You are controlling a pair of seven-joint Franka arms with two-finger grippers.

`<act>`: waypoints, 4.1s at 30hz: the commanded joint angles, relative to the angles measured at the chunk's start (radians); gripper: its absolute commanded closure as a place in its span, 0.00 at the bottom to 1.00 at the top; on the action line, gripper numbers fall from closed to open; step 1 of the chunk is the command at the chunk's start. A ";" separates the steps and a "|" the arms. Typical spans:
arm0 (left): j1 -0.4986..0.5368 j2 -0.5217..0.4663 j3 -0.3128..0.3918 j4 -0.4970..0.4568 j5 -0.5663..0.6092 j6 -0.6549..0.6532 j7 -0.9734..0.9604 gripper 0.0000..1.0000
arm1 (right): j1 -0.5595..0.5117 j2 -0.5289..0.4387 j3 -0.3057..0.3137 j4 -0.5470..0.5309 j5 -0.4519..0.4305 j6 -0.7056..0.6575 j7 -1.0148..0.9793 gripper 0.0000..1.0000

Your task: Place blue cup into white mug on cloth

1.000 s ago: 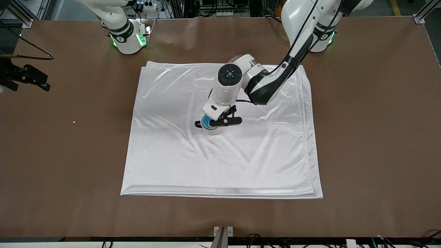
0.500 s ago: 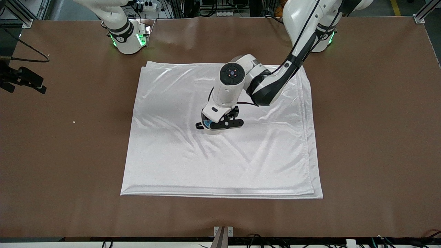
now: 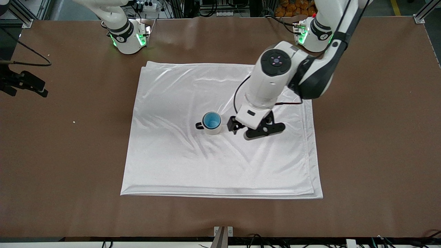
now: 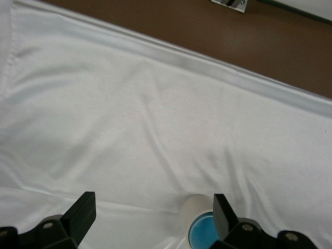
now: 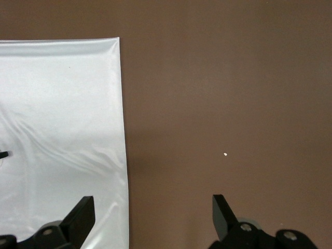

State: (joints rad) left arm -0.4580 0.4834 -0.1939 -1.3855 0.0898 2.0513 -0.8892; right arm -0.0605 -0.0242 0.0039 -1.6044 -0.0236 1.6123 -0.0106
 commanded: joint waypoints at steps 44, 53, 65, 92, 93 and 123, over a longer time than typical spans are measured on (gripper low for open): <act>0.392 -0.302 0.102 -0.067 -0.055 -0.365 0.556 0.00 | 0.011 0.020 -0.007 0.009 0.011 0.021 0.074 0.00; 0.444 -0.345 0.114 -0.122 -0.127 -0.361 0.634 0.00 | 0.011 0.020 -0.007 0.009 0.011 0.021 0.074 0.00; 0.440 -0.365 0.122 -0.116 -0.111 -0.362 0.651 0.00 | 0.018 0.020 -0.007 0.008 0.011 0.020 0.074 0.00; 0.441 -0.411 0.134 -0.167 -0.093 -0.368 0.676 0.00 | 0.016 0.020 -0.007 0.008 0.011 0.021 0.074 0.00; 0.440 -0.410 0.134 -0.167 -0.091 -0.368 0.676 0.00 | 0.016 0.020 -0.007 0.008 0.011 0.021 0.074 0.00; 0.441 -0.413 0.130 -0.162 -0.071 -0.364 0.760 0.00 | 0.013 0.018 -0.007 -0.009 0.011 0.032 0.074 0.00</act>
State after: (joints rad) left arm -0.0164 0.0977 -0.0653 -1.5283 -0.0032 1.6843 -0.1538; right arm -0.0493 -0.0043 -0.0005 -1.6098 -0.0235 1.6377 0.0473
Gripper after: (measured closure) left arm 0.000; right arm 0.000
